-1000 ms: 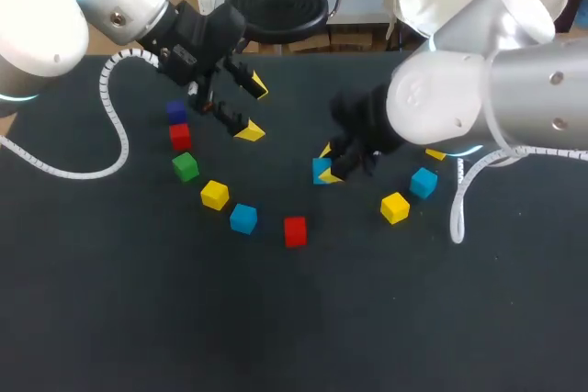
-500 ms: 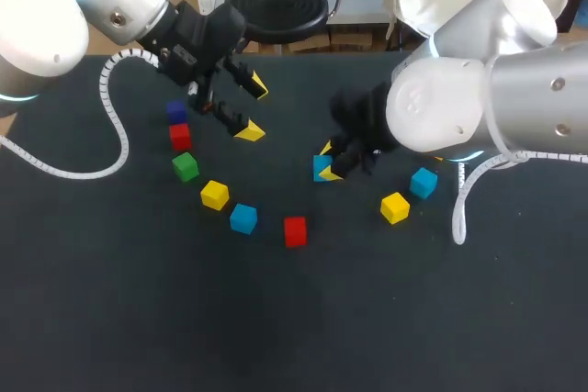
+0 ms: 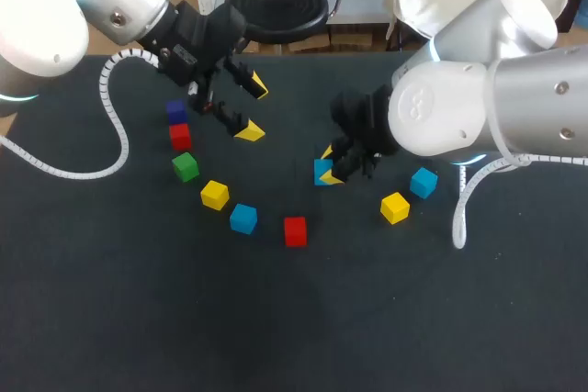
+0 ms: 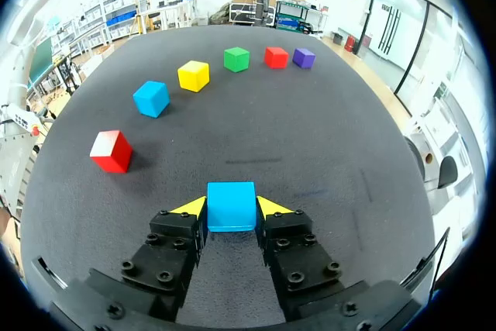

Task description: Place the blue cubes, place green cubes on the blue cubes, place the yellow cubes on the green cubes, then place the red cubes on the yellow cubes, and place purple cube on the red cubes.

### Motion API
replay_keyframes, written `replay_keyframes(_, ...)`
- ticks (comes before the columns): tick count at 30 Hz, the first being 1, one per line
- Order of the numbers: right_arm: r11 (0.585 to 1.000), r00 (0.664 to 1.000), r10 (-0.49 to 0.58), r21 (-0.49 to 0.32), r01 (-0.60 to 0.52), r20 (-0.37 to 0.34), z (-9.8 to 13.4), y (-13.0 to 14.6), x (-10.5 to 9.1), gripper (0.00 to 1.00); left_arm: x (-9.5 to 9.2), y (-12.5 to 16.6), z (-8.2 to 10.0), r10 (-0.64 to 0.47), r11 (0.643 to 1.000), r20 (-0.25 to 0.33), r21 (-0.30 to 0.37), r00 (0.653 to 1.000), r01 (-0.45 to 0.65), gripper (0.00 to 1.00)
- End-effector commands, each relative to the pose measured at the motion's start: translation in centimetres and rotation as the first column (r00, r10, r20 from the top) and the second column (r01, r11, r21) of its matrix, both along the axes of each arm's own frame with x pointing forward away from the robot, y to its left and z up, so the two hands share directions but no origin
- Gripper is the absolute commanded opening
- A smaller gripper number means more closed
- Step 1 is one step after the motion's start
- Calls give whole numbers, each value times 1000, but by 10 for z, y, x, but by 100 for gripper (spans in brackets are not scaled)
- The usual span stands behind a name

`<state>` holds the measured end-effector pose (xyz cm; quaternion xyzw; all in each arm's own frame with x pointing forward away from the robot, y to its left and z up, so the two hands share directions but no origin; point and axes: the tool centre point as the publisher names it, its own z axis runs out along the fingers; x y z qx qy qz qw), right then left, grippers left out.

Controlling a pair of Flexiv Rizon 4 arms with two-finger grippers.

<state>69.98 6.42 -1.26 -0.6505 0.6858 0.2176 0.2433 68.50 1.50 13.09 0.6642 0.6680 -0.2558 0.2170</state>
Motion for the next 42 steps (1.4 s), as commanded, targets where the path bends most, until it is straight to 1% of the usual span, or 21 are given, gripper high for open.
replay_keyframes(1,1000,1000,3,3,-3,-5,-2,0,3,0,0,0,0,1,1000,-1,3,1000,-1,100)
replay_keyframes(13,1000,1000,16,-2,-16,1,0,1,8,0,0,0,0,1,1000,-1,3,1000,-1,100)
replay_keyframes(33,1000,999,31,5,-31,-29,-6,2,9,0,0,0,0,1,1000,-1,3,1000,-1,100)
replay_keyframes(34,999,999,32,6,-31,-31,-6,2,9,9,0,0,0,1,1000,-1,3,1000,-1,100)
replay_keyframes(35,999,999,32,8,-32,-32,-7,2,9,23,0,0,0,1,1000,-1,3,1000,-1,100)
replay_keyframes(38,999,999,32,10,-32,-36,-8,2,10,48,0,0,0,1,1000,-1,3,1000,-1,100)
replay_keyframes(39,999,999,32,12,-31,-37,-8,2,9,76,0,0,0,1,1000,-1,3,1000,-1,100)
replay_keyframes(40,1000,999,28,15,-27,-40,-8,2,9,100,0,0,0,1,1000,-1,3,1000,-1,100)
replay_keyframes(42,999,999,28,16,-28,-38,-6,1,9,100,0,0,0,1,1000,-1,3,1000,-1,100)
